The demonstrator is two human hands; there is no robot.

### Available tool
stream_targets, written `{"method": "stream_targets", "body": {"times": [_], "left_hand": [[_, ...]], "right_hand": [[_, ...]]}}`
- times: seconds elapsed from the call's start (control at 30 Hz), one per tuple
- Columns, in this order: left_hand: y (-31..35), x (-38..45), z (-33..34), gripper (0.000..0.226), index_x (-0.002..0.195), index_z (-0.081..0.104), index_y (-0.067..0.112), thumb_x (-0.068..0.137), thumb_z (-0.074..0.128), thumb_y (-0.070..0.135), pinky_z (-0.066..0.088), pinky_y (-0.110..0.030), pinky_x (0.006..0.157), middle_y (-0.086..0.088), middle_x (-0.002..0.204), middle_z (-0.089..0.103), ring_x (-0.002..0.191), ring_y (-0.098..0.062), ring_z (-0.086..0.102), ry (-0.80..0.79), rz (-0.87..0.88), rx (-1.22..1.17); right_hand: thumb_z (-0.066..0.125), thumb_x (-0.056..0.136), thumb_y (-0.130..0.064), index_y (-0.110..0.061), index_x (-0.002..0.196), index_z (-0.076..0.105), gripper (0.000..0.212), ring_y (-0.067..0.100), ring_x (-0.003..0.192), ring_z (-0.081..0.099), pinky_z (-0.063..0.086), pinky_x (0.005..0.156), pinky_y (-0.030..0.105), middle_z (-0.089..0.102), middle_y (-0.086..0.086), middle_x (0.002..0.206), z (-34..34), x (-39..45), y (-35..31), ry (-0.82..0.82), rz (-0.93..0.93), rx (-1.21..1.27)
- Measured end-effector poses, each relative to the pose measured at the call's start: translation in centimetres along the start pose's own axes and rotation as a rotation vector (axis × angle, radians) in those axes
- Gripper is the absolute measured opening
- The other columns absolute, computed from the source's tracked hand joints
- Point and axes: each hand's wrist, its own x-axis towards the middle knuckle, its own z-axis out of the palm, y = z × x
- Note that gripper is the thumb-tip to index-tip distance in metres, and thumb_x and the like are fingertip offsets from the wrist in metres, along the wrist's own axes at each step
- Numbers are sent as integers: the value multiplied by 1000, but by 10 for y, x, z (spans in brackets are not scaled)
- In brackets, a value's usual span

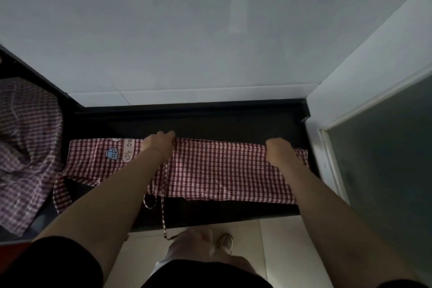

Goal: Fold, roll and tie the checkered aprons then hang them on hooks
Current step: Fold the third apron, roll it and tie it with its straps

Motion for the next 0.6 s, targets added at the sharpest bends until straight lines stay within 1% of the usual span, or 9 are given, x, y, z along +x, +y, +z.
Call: {"method": "stream_targets", "body": {"times": [0.1, 0.17, 0.2, 0.27, 0.33, 0.37, 0.4, 0.5, 0.6], "left_hand": [[5, 5, 0, 50, 141, 36, 18, 97, 56, 28, 47, -34, 73, -11, 121, 56, 102, -25, 60, -5, -72, 28], [12, 6, -1, 49, 139, 39, 16, 96, 57, 29, 47, -35, 78, -11, 124, 54, 106, -25, 57, 36, -118, 90], [17, 6, 0, 47, 137, 42, 16, 95, 58, 30, 47, -37, 84, -11, 126, 53, 111, -25, 55, 100, -97, 128], [36, 11, 6, 43, 133, 46, 18, 93, 57, 31, 45, -39, 96, -9, 128, 51, 116, -25, 50, 226, 73, 116], [64, 10, 15, 43, 133, 47, 20, 93, 54, 32, 41, -41, 103, -7, 129, 50, 119, -24, 48, 214, 277, 23], [76, 8, 20, 44, 135, 47, 20, 93, 54, 31, 40, -42, 105, -7, 130, 49, 121, -24, 47, 192, 324, -5], [86, 8, 24, 45, 136, 45, 20, 93, 55, 30, 40, -43, 106, -7, 131, 48, 122, -25, 46, 187, 326, -7], [94, 10, 30, 49, 138, 42, 19, 91, 57, 22, 39, -45, 107, -9, 133, 49, 124, -27, 45, 198, 239, 40], [93, 14, 22, 48, 136, 44, 18, 92, 59, 22, 35, -47, 109, -9, 131, 52, 123, -27, 47, 123, 158, 61]], "right_hand": [[57, 98, -16, -9, 124, 59, 27, 25, 109, 61, 49, 95, 34, 63, 10, 123, 9, 3, 1, 33, -4, 11], [56, 99, -17, -11, 127, 57, 29, 25, 110, 62, 49, 96, 35, 62, 9, 124, 14, 2, 1, 77, -22, -2], [55, 99, -18, -12, 128, 56, 30, 24, 108, 62, 49, 95, 35, 63, 9, 122, 16, 0, 0, 103, -32, -21], [55, 99, -20, -14, 125, 56, 27, 22, 102, 63, 48, 91, 34, 64, 7, 115, 20, 0, -1, 146, -58, -49], [54, 99, -22, -15, 121, 57, 24, 21, 100, 62, 47, 93, 36, 64, 6, 112, 25, 1, -1, 159, -95, -47], [53, 99, -22, -15, 121, 57, 23, 22, 102, 61, 45, 95, 37, 64, 6, 112, 27, 2, -1, 160, -113, -39], [52, 100, -23, -16, 121, 57, 23, 22, 104, 60, 44, 98, 39, 63, 6, 114, 28, 2, 0, 156, -128, -31], [51, 99, -21, -19, 115, 57, 17, 22, 105, 60, 35, 108, 45, 64, 3, 111, 23, 2, 10, 130, -114, -10], [46, 100, -18, -20, 104, 58, 13, 24, 103, 60, 28, 112, 47, 65, 1, 107, 22, 0, 34, 114, -33, -35]]}}
